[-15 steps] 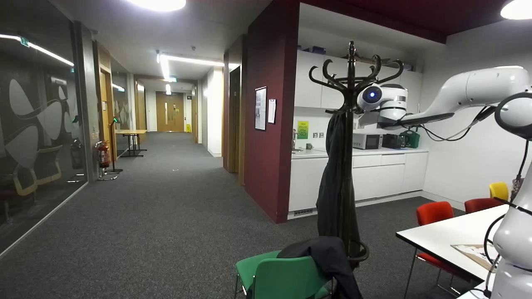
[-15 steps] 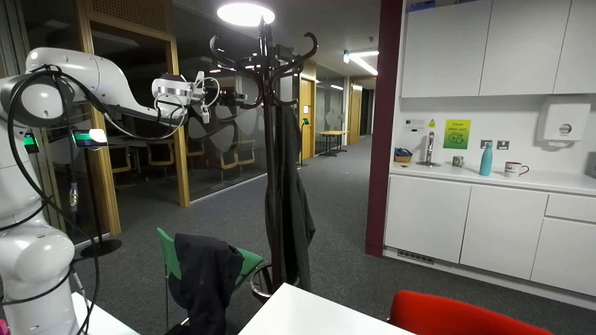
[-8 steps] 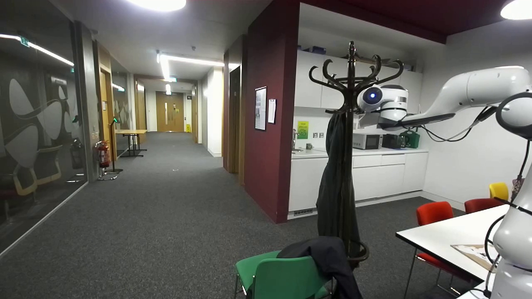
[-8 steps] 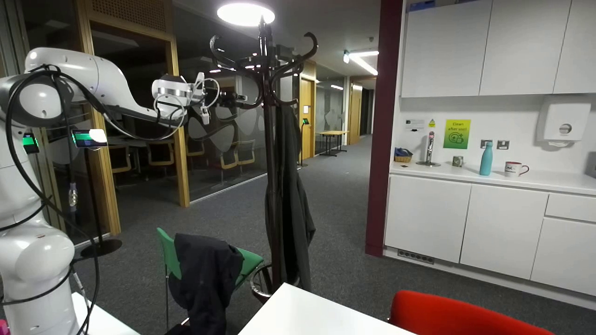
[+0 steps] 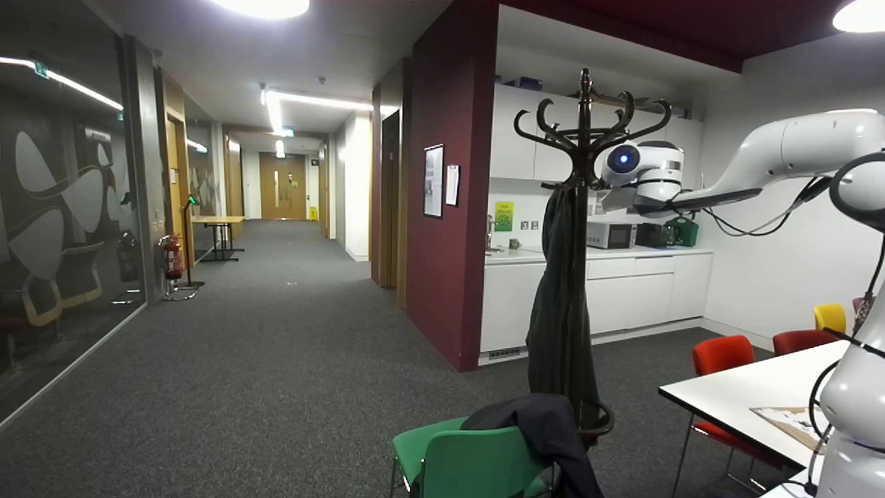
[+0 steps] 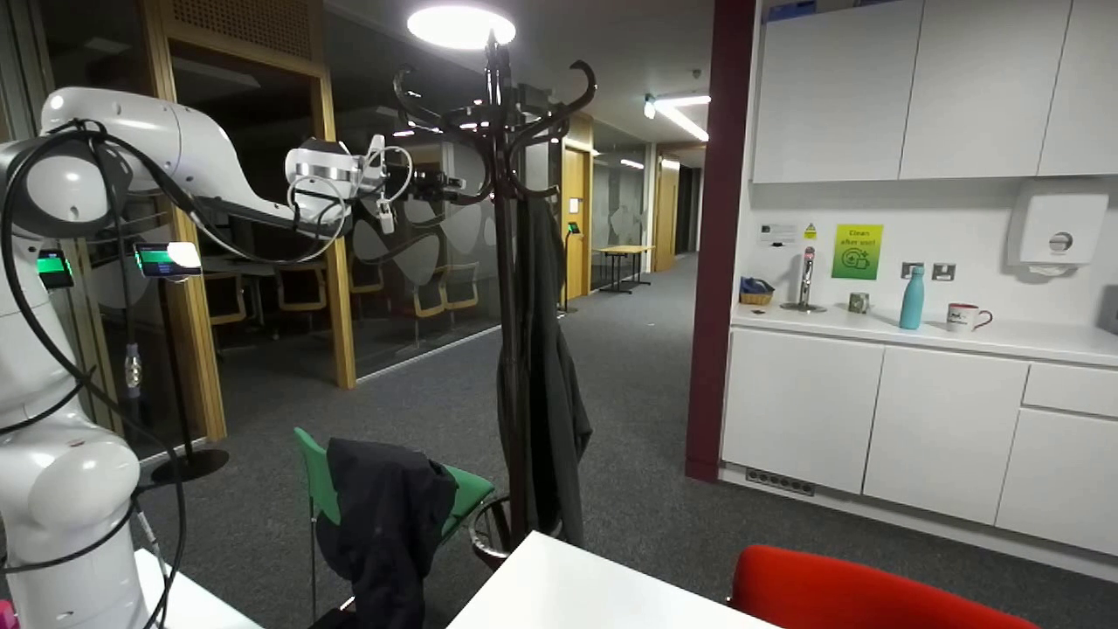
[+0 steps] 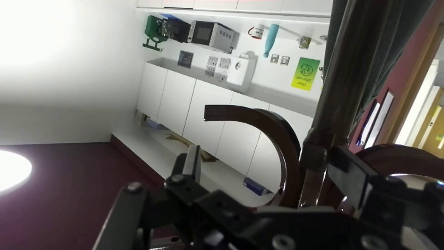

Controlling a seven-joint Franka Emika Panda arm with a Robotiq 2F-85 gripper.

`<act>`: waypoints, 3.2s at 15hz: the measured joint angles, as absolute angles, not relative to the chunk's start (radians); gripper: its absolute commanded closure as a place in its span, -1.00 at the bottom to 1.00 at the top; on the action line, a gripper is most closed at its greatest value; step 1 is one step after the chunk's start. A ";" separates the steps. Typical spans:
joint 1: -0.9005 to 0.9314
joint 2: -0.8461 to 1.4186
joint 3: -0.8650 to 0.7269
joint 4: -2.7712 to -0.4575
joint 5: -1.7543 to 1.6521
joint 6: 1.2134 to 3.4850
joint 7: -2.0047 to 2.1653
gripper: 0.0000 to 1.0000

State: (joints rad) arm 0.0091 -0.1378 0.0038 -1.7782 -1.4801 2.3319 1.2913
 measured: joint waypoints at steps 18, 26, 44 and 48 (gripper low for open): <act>-0.031 -0.258 -0.044 -1.897 -1.479 2.305 1.347 -1.00; -0.023 -0.295 -0.031 -1.914 -1.479 2.300 1.360 -1.00; 0.002 -0.218 0.016 -1.889 -1.482 2.302 1.359 -1.00; 0.002 -0.186 0.016 -1.852 -1.493 2.303 1.359 -1.00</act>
